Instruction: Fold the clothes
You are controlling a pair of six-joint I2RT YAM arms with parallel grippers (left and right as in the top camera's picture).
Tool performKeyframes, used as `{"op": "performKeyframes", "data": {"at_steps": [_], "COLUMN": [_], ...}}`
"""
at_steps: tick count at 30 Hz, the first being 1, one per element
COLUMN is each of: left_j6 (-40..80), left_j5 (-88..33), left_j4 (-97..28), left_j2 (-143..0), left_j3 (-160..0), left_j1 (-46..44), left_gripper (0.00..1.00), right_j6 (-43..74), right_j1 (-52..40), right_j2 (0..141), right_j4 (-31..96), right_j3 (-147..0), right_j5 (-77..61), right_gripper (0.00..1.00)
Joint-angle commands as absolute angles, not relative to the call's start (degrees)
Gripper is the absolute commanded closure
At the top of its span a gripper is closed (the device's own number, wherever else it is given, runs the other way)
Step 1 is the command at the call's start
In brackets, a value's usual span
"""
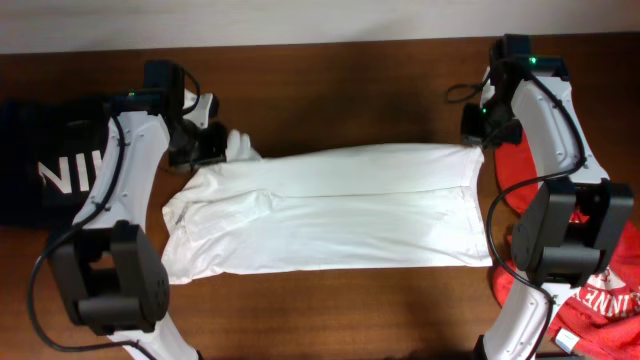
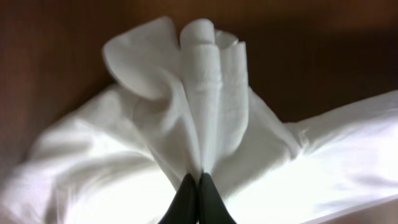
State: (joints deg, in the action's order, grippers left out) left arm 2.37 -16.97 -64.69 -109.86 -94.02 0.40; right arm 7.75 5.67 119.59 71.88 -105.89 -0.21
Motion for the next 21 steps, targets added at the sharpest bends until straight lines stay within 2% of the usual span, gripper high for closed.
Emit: {"op": "performKeyframes", "data": {"at_steps": [1,7,15,16,17,18,19,21], "left_j6": [1.87,1.87,1.85,1.85,1.85,1.85,1.85,1.85], "left_j5": [-16.71,-16.73,-16.67,-16.67,-16.64,-16.49,-16.49,-16.51], "left_j4": [-71.24,-81.76,-79.42,-78.65,-78.63,-78.91,-79.59,-81.34], "left_j2": [-108.68,-108.66,-108.66,-108.66,-108.66,-108.66,-108.66,-108.6], "left_j3": [-94.15,-89.65,-78.15,-77.67,-77.54,-77.54,-77.54,-77.69], "left_j1": [0.58,0.6,0.54,0.54,0.54,0.54,0.54,0.54], "left_gripper": [0.99,1.0,1.0,0.99,0.9,0.83,0.8,0.8], "right_j6": [8.36,7.68,7.51,7.51,7.49,7.49,7.51,7.57], "right_j1": [6.85,6.79,6.81,6.83,6.83,6.83,6.83,6.85], "right_j2": [118.63,118.65,118.65,118.65,118.65,118.65,118.65,118.65], "right_j4": [78.11,87.61,85.1,83.94,82.96,82.35,82.02,81.97], "right_j3": [-106.72,-104.75,-92.55,-90.65,-88.53,-86.89,-85.73,-84.47], "right_j5": [0.75,0.78,2.26,2.26,2.48,3.73,4.93,6.72], "right_gripper": [0.96,0.96,0.92,0.91,0.87,0.75,0.72,0.71]}}
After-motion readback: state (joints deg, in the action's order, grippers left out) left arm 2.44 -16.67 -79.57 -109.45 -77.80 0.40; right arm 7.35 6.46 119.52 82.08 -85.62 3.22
